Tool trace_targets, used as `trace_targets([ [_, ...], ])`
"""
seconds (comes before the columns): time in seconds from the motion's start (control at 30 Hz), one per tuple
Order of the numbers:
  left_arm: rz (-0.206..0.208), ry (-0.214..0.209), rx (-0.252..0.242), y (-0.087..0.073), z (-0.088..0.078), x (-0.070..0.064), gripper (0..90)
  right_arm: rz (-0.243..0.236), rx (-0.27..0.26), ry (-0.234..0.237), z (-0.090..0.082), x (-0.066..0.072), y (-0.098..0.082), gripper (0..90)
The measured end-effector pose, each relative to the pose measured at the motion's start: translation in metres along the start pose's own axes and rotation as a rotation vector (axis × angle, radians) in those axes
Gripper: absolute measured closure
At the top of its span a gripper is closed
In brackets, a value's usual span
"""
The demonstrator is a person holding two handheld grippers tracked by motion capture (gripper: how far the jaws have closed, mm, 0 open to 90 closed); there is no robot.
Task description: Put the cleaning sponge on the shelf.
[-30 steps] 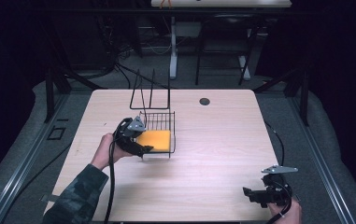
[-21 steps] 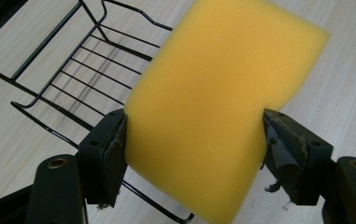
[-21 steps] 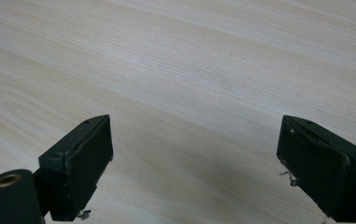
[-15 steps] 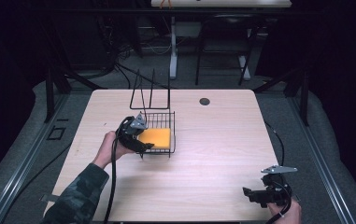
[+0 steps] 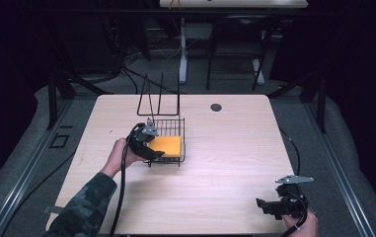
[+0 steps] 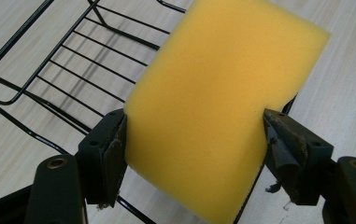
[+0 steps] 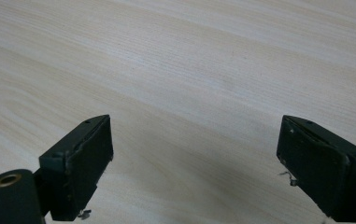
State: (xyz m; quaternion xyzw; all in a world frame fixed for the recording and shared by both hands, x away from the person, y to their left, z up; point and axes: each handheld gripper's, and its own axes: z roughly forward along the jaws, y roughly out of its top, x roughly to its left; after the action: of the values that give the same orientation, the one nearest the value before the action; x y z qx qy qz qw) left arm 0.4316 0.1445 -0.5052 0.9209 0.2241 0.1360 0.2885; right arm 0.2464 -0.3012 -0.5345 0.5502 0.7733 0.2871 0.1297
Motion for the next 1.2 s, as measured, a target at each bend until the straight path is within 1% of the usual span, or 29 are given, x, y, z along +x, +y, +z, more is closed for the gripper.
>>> trace_targets([
  [0.1,-0.003,0.000,0.006,-0.001,0.003,0.001,28.4,0.002,0.001,0.002,0.000,0.000,0.000,10.2],
  [0.23,-0.022,-0.006,0.009,-0.003,0.006,0.003,28.2,0.001,-0.002,0.002,0.000,0.000,0.000,10.2],
  [0.27,-0.018,-0.003,0.013,-0.003,0.006,0.003,28.2,-0.001,-0.001,0.001,0.000,0.000,0.000,10.2],
  [0.4,-0.029,-0.015,0.023,-0.005,0.009,0.004,28.1,-0.006,-0.004,0.001,0.001,0.001,0.000,10.3],
  [0.47,-0.021,-0.017,0.033,-0.005,0.010,0.004,27.9,-0.007,-0.004,0.001,0.001,0.001,0.000,10.3],
  [0.53,-0.023,-0.018,0.034,-0.005,0.011,0.005,27.7,-0.005,-0.003,0.003,0.001,0.000,0.000,10.3],
  [0.67,-0.043,-0.024,0.033,-0.006,0.011,0.006,26.8,-0.006,-0.003,0.004,0.001,0.000,0.000,10.3],
  [0.77,-0.042,-0.029,0.043,-0.006,0.011,0.007,25.3,-0.004,0.001,0.002,0.001,0.000,0.000,10.3],
  [0.8,-0.049,-0.042,0.041,-0.006,0.011,0.006,24.5,-0.004,0.000,0.001,0.001,0.001,0.000,10.3],
  [0.83,-0.044,-0.031,0.044,-0.006,0.011,0.007,23.9,-0.008,-0.003,0.001,0.001,0.001,0.000,10.3],
  [0.9,-0.050,-0.031,0.033,-0.006,0.011,0.006,22.4,-0.007,-0.004,0.002,0.001,0.001,0.000,10.3],
  [0.93,-0.049,-0.039,0.040,-0.006,0.011,0.006,21.4,-0.008,-0.002,0.001,0.001,0.001,0.000,10.4],
  [1.0,-0.054,-0.030,0.037,-0.006,0.011,0.006,19.6,-0.010,-0.003,0.001,0.001,0.001,0.000,10.4],
  [1.1,-0.061,-0.030,0.036,-0.006,0.011,0.006,16.5,-0.010,0.004,0.004,0.000,0.001,0.000,10.4],
  [1.13,-0.069,-0.030,0.032,-0.006,0.011,0.005,15.6,-0.013,-0.003,0.004,0.001,0.001,0.000,10.4],
  [1.17,-0.064,-0.034,0.035,-0.006,0.010,0.006,14.8,-0.012,-0.001,0.004,0.000,0.001,0.000,10.4],
  [1.2,-0.068,-0.036,0.032,-0.006,0.010,0.006,14.4,-0.010,-0.005,0.004,0.000,0.001,0.000,10.4],
])
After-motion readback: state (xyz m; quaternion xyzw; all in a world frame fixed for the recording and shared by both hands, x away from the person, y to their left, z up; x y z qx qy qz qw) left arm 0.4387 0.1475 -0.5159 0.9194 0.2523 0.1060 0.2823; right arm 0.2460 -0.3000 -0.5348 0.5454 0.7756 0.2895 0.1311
